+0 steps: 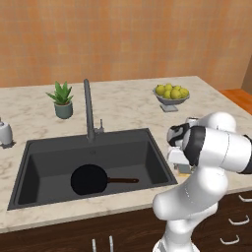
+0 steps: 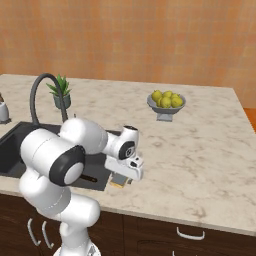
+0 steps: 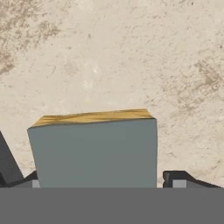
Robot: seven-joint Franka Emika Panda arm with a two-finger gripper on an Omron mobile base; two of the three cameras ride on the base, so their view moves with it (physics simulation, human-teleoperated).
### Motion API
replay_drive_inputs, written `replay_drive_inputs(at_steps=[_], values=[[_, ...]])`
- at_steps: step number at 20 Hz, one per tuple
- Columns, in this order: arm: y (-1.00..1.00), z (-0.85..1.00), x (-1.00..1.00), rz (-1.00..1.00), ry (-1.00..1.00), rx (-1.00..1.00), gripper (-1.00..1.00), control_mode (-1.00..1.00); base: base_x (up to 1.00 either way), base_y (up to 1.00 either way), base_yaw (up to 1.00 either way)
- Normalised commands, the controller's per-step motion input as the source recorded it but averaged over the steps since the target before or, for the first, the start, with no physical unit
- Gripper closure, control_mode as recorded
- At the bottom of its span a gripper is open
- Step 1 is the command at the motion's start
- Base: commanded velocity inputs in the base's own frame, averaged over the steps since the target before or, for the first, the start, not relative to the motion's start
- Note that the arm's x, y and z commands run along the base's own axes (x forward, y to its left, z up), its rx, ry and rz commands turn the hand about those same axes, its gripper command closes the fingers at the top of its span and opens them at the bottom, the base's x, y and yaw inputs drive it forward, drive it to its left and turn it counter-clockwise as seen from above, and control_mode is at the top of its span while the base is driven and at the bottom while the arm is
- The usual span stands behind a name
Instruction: Pick the pan and sponge and place them into the sink. Then turn on the water.
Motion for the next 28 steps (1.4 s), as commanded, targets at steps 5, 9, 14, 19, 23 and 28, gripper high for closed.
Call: replay_drive_inputs(at_steps=[5, 9, 14, 19, 23, 28], values=[[0.0, -0.08, 0.0, 0.0, -0.06, 0.0, -1.0, -1.0, 0.0, 0.0, 0.0], [0.01, 0.0, 0.0, 0.0, 0.0, 0.0, 1.0, -1.0, 0.0, 0.0, 0.0], [0.01, 0.0, -0.01, 0.0, 0.01, 0.0, 1.0, -1.0, 0.0, 0.0, 0.0], [0.13, 0.25, -0.1, 0.01, -0.06, 0.0, 1.0, -1.0, 0.0, 0.0, 0.0], [0.88, 0.63, 0.25, 0.19, -0.06, 0.0, 1.0, -1.0, 0.0, 0.0, 0.0], [0.96, 0.38, 0.57, 0.35, -0.1, 0.0, 1.0, -1.0, 0.0, 0.0, 0.0]])
